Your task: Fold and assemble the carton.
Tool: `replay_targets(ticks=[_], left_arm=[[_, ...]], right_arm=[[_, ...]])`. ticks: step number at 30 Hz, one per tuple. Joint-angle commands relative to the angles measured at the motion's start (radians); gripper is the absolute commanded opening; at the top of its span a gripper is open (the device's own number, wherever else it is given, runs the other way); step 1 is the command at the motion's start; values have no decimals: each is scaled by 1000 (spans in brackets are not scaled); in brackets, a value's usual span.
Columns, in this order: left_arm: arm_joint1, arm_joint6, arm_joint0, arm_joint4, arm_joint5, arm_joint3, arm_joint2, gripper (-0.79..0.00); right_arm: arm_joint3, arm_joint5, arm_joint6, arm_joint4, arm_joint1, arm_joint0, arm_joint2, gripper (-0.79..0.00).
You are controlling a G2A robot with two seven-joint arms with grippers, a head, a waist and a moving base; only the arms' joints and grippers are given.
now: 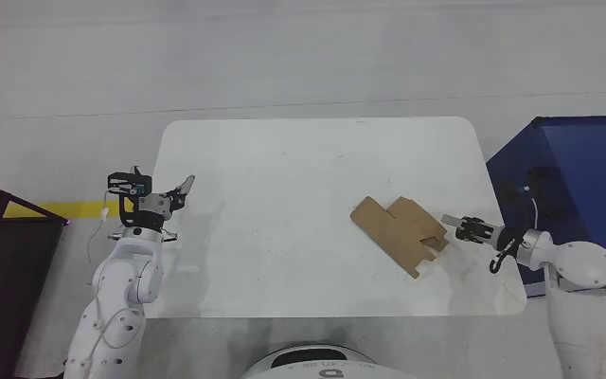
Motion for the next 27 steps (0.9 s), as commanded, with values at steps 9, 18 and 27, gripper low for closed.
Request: replay_targets(ticks=[9, 18, 27], left_arm=[[0, 0, 0, 0, 0, 0, 0, 0], [0, 0, 0, 0, 0, 0, 0, 0], [0, 0, 0, 0, 0, 0, 0, 0]], right_arm=[[167, -14, 56, 3, 20, 113, -59, -120], [92, -19, 158, -18, 28, 113, -178, -511], [12, 13, 204, 90, 37, 61, -190, -785]])
